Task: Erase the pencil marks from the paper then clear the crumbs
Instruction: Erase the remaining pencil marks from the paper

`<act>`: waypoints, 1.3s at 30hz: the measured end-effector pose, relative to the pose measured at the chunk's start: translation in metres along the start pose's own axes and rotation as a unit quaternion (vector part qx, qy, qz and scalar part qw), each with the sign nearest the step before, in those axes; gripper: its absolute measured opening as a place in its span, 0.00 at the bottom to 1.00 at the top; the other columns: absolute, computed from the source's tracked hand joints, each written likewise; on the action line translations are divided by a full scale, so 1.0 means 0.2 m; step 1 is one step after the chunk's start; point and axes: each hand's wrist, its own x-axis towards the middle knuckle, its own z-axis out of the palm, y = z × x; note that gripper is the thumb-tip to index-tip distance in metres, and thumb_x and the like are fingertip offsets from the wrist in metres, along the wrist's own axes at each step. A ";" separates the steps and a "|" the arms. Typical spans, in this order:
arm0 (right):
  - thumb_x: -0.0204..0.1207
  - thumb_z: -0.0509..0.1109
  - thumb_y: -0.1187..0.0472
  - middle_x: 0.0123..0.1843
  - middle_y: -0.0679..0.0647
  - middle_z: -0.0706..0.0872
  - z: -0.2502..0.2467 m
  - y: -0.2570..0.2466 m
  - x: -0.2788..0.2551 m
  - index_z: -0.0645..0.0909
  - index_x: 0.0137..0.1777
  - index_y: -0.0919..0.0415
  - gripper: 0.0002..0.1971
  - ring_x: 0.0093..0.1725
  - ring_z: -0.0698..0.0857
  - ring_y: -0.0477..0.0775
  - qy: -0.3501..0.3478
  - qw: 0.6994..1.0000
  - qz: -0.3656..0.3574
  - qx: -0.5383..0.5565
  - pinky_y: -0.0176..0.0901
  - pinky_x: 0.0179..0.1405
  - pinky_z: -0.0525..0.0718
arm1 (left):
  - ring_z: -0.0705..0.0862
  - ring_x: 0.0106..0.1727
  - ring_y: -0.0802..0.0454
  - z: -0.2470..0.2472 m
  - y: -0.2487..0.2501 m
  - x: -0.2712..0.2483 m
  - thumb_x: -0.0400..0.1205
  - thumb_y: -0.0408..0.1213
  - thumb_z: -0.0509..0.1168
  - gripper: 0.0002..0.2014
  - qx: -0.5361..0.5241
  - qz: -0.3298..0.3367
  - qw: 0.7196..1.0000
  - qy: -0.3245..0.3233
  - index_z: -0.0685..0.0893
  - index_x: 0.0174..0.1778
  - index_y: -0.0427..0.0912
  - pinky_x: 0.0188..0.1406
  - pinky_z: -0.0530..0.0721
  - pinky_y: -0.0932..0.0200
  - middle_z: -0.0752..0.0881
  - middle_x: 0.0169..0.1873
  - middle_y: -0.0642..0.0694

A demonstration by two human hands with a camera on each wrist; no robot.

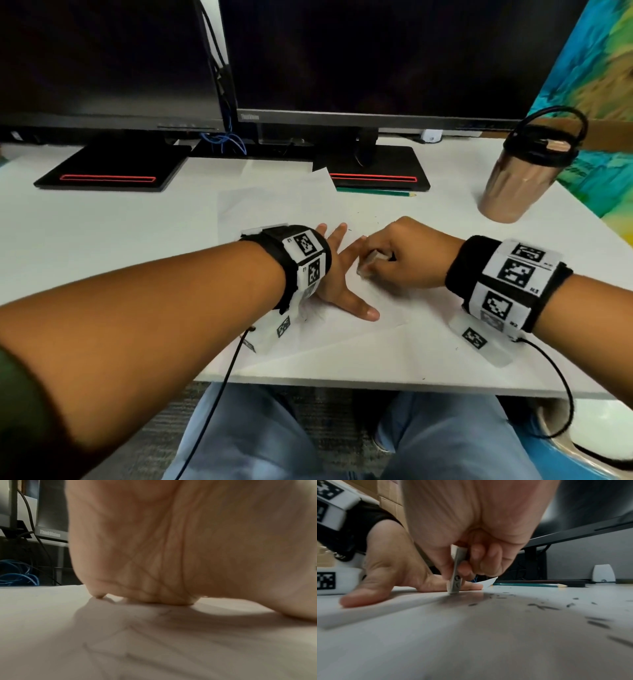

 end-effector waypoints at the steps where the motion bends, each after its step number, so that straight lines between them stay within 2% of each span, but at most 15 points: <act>1: 0.77 0.71 0.57 0.28 0.42 0.83 0.01 -0.01 -0.01 0.88 0.46 0.50 0.04 0.31 0.79 0.38 -0.016 1.000 -0.010 0.003 0.32 0.33 0.73 | 0.30 0.85 0.35 0.00 0.00 0.00 0.66 0.82 0.60 0.63 0.003 0.000 1.000 0.000 0.26 0.83 0.59 0.80 0.40 0.27 0.26 0.84 0.45; 4: 0.77 0.71 0.58 0.31 0.43 0.84 0.00 0.00 -0.01 0.87 0.45 0.44 0.06 0.31 0.79 0.40 -0.012 1.000 -0.008 0.006 0.34 0.33 0.74 | 0.30 0.85 0.35 -0.01 0.01 -0.02 0.67 0.81 0.60 0.63 0.003 -0.001 1.000 -0.001 0.25 0.83 0.59 0.80 0.40 0.28 0.26 0.84 0.45; 6: 0.77 0.69 0.59 0.36 0.42 0.88 -0.01 0.02 0.01 0.88 0.50 0.48 0.08 0.36 0.84 0.40 0.019 1.000 0.001 -0.024 0.34 0.38 0.78 | 0.30 0.85 0.35 -0.01 0.01 -0.02 0.66 0.82 0.60 0.63 0.001 -0.003 1.000 -0.006 0.25 0.82 0.59 0.80 0.39 0.28 0.26 0.84 0.45; 8: 0.77 0.70 0.58 0.37 0.41 0.88 0.00 0.03 0.00 0.89 0.50 0.51 0.07 0.37 0.83 0.39 0.005 1.000 0.000 -0.015 0.34 0.41 0.79 | 0.30 0.85 0.35 -0.01 0.01 -0.01 0.66 0.82 0.60 0.63 0.005 -0.003 1.000 -0.008 0.25 0.82 0.59 0.80 0.39 0.28 0.26 0.84 0.45; 12: 0.74 0.72 0.53 0.39 0.51 0.90 0.00 0.03 -0.02 0.89 0.46 0.49 0.05 0.39 0.86 0.48 -0.025 0.999 -0.003 0.028 0.48 0.45 0.85 | 0.30 0.85 0.35 -0.02 0.01 -0.02 0.67 0.82 0.60 0.63 0.010 -0.003 1.000 -0.007 0.25 0.82 0.58 0.80 0.39 0.29 0.26 0.84 0.45; 15: 0.77 0.72 0.57 0.39 0.44 0.90 0.00 0.02 -0.03 0.89 0.49 0.49 0.05 0.38 0.84 0.43 -0.004 1.000 0.002 0.009 0.41 0.44 0.83 | 0.31 0.85 0.35 -0.03 0.02 -0.02 0.66 0.82 0.59 0.63 0.013 -0.007 1.000 -0.010 0.25 0.83 0.58 0.81 0.39 0.30 0.26 0.84 0.44; 19: 0.75 0.72 0.57 0.37 0.45 0.89 0.02 0.00 -0.05 0.88 0.45 0.48 0.04 0.33 0.81 0.39 -0.039 0.999 -0.014 0.016 0.32 0.35 0.76 | 0.31 0.85 0.35 -0.03 0.02 -0.02 0.66 0.82 0.59 0.63 0.015 -0.009 1.000 -0.004 0.26 0.83 0.57 0.81 0.39 0.29 0.27 0.84 0.45; 21: 0.76 0.71 0.59 0.36 0.43 0.88 -0.01 0.01 -0.03 0.87 0.44 0.46 0.06 0.33 0.81 0.40 -0.008 1.000 0.000 0.005 0.34 0.37 0.77 | 0.31 0.85 0.35 -0.03 0.02 -0.02 0.66 0.82 0.59 0.63 0.014 -0.009 1.000 -0.005 0.26 0.83 0.58 0.81 0.39 0.29 0.27 0.85 0.44; 23: 0.76 0.71 0.59 0.38 0.46 0.90 -0.02 0.01 -0.02 0.88 0.47 0.50 0.05 0.36 0.83 0.43 0.004 1.000 0.009 0.004 0.40 0.41 0.81 | 0.31 0.85 0.35 -0.03 0.02 -0.03 0.66 0.82 0.59 0.63 0.012 -0.011 1.000 -0.008 0.26 0.83 0.58 0.81 0.38 0.30 0.27 0.84 0.44; 26: 0.74 0.73 0.55 0.39 0.53 0.90 0.01 0.01 -0.03 0.89 0.46 0.50 0.04 0.37 0.84 0.48 -0.045 0.999 0.004 0.013 0.47 0.42 0.84 | 0.32 0.85 0.35 -0.03 0.02 -0.02 0.66 0.82 0.59 0.64 0.020 -0.008 1.000 -0.007 0.26 0.83 0.58 0.81 0.40 0.29 0.27 0.84 0.45; 29: 0.75 0.71 0.57 0.35 0.47 0.88 -0.01 0.01 -0.02 0.85 0.42 0.45 0.04 0.34 0.83 0.43 -0.022 1.000 0.007 0.010 0.41 0.37 0.82 | 0.32 0.85 0.34 -0.03 0.01 -0.01 0.66 0.83 0.59 0.64 0.014 -0.008 1.000 -0.005 0.26 0.83 0.58 0.81 0.40 0.29 0.27 0.84 0.44; 30: 0.76 0.71 0.58 0.35 0.46 0.88 -0.02 0.01 -0.02 0.87 0.45 0.46 0.05 0.34 0.83 0.42 -0.006 1.000 0.011 0.005 0.40 0.38 0.81 | 0.32 0.85 0.35 -0.03 0.02 -0.01 0.66 0.83 0.59 0.64 0.013 -0.009 1.000 -0.006 0.26 0.83 0.58 0.81 0.40 0.29 0.27 0.84 0.44; 32: 0.76 0.72 0.57 0.38 0.48 0.89 -0.01 0.01 -0.02 0.88 0.47 0.50 0.04 0.37 0.84 0.45 -0.005 1.000 0.021 0.006 0.44 0.41 0.83 | 0.31 0.85 0.35 -0.03 0.02 -0.01 0.66 0.83 0.59 0.64 0.019 -0.008 1.000 -0.004 0.26 0.83 0.58 0.81 0.39 0.30 0.27 0.85 0.44; 35: 0.72 0.73 0.51 0.39 0.52 0.91 0.01 0.01 -0.04 0.89 0.45 0.47 0.05 0.38 0.85 0.51 -0.056 0.998 0.018 0.028 0.50 0.42 0.85 | 0.31 0.85 0.34 -0.02 0.02 -0.01 0.65 0.83 0.60 0.64 0.019 -0.004 1.000 0.000 0.26 0.83 0.58 0.81 0.40 0.29 0.27 0.84 0.45; 39: 0.75 0.72 0.57 0.40 0.49 0.90 -0.02 -0.01 -0.03 0.84 0.41 0.45 0.05 0.40 0.86 0.49 -0.020 0.999 0.028 0.026 0.45 0.45 0.85 | 0.31 0.85 0.35 -0.02 0.01 0.00 0.64 0.83 0.60 0.65 0.014 -0.007 1.000 -0.003 0.26 0.83 0.59 0.81 0.40 0.30 0.27 0.84 0.45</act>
